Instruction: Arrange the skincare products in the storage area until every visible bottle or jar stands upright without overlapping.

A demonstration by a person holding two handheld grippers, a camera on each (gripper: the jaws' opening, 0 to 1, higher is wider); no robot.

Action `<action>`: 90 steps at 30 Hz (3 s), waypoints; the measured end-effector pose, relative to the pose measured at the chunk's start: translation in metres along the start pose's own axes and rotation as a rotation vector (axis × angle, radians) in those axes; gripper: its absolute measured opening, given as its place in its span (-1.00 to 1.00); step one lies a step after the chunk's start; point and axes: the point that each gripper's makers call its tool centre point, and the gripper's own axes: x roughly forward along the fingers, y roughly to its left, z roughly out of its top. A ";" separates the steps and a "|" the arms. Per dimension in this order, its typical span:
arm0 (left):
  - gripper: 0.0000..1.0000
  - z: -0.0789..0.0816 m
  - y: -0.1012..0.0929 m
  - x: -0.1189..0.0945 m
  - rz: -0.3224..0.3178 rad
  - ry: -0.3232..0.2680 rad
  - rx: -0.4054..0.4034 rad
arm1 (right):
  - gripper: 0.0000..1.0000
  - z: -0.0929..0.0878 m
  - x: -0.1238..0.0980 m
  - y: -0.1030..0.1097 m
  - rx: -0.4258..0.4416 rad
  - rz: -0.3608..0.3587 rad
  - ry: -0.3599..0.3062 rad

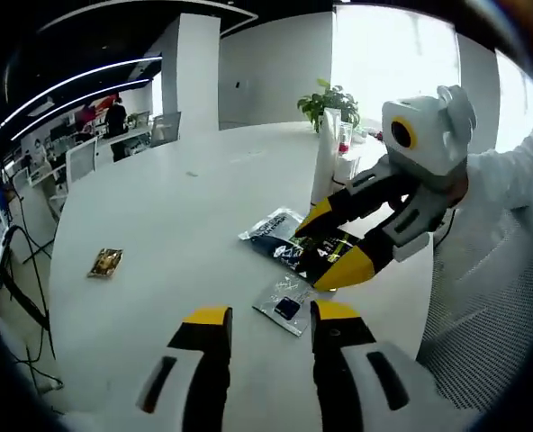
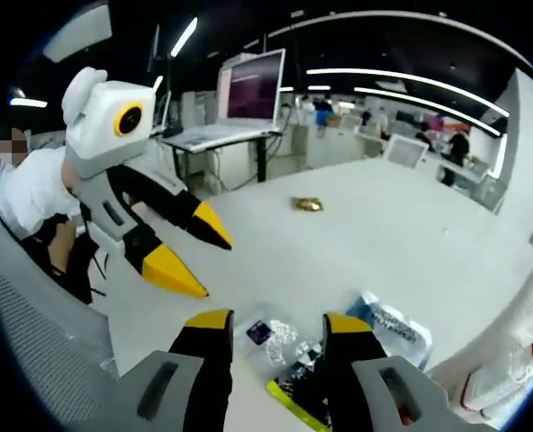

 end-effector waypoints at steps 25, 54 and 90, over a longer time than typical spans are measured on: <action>0.11 0.024 -0.022 -0.023 -0.035 -0.044 0.048 | 0.41 -0.002 -0.084 -0.033 0.067 -0.141 -0.032; 0.51 0.034 -0.035 -0.037 -0.017 -0.062 0.057 | 0.99 -0.026 -0.132 -0.063 0.129 -0.246 -0.018; 0.98 0.008 -0.014 -0.014 -0.008 0.020 -0.051 | 0.99 -0.057 -0.123 -0.074 0.144 -0.284 0.028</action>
